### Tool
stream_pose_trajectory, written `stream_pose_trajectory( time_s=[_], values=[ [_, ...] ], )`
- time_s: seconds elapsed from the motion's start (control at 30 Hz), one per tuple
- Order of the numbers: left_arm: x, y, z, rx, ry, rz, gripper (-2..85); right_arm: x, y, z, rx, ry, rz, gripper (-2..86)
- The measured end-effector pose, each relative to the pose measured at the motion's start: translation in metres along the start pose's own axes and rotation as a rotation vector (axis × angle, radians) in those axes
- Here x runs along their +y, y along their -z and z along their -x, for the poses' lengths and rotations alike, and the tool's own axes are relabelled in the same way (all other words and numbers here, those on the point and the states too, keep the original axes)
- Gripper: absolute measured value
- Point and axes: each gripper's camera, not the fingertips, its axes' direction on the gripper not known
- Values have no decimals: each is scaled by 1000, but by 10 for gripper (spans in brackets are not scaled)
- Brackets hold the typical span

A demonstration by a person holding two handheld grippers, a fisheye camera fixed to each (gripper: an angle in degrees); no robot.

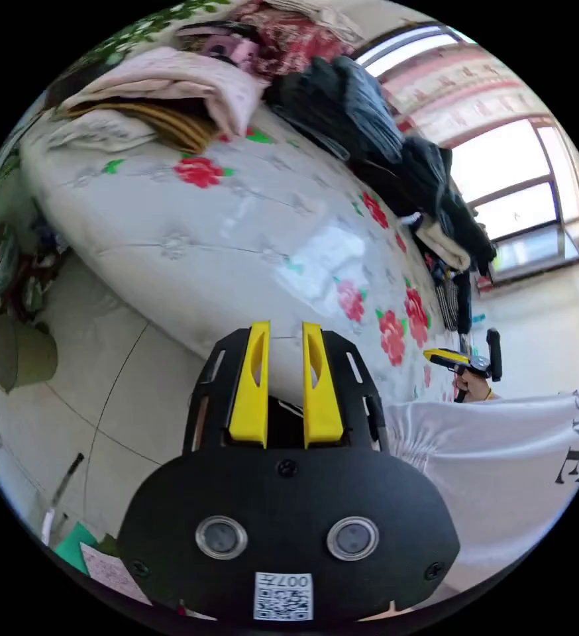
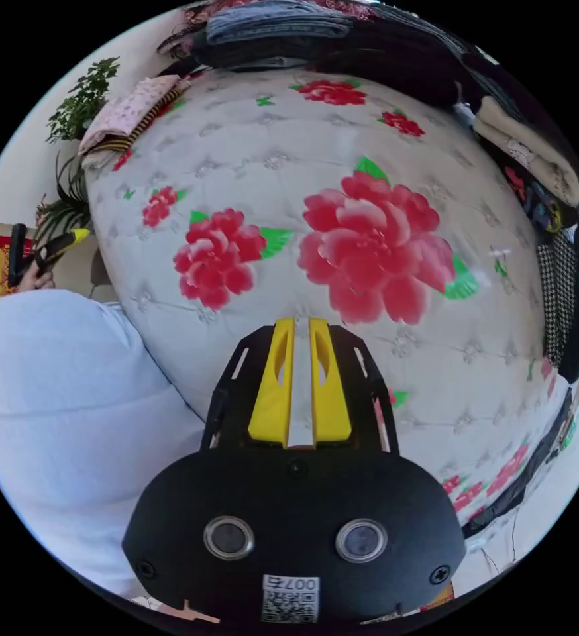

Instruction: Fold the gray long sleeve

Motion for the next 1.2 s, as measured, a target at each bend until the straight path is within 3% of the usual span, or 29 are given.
stream_pose_trajectory(
  time_s=[0.13,0.23,0.3,0.37,0.43,0.5,0.63,0.77,0.87,1.07,1.2],
  values=[
    [-21,-70,-96,-18,-301,140,73,40,-19,-19,113,41,68,38],
    [-22,-127,-172,-75,-489,213,72,60,-11,-24,94,23,-118,46],
    [-13,-171,-227,-86,-546,251,73,71,-6,-37,27,-15,-201,51],
    [-1,-205,-265,-79,-548,271,74,87,3,-70,-235,-18,-285,58],
    [15,-239,-300,-73,-535,294,76,101,8,-109,-295,-126,-257,50],
    [42,-282,-345,-98,-541,321,75,139,24,-152,-247,-212,-381,49],
    [80,-340,-401,-172,-601,403,70,268,51,-294,-35,-620,-521,55],
    [110,-391,-438,-295,-624,453,64,415,72,-432,189,-1075,-470,64],
    [124,-408,-451,-391,-663,447,60,484,86,-502,304,-1231,-410,71],
    [131,-427,-442,-384,-539,420,59,532,73,-591,213,-1374,-284,67],
    [135,-438,-440,-406,-560,430,60,526,74,-593,353,-1340,-170,27]
  ],
)
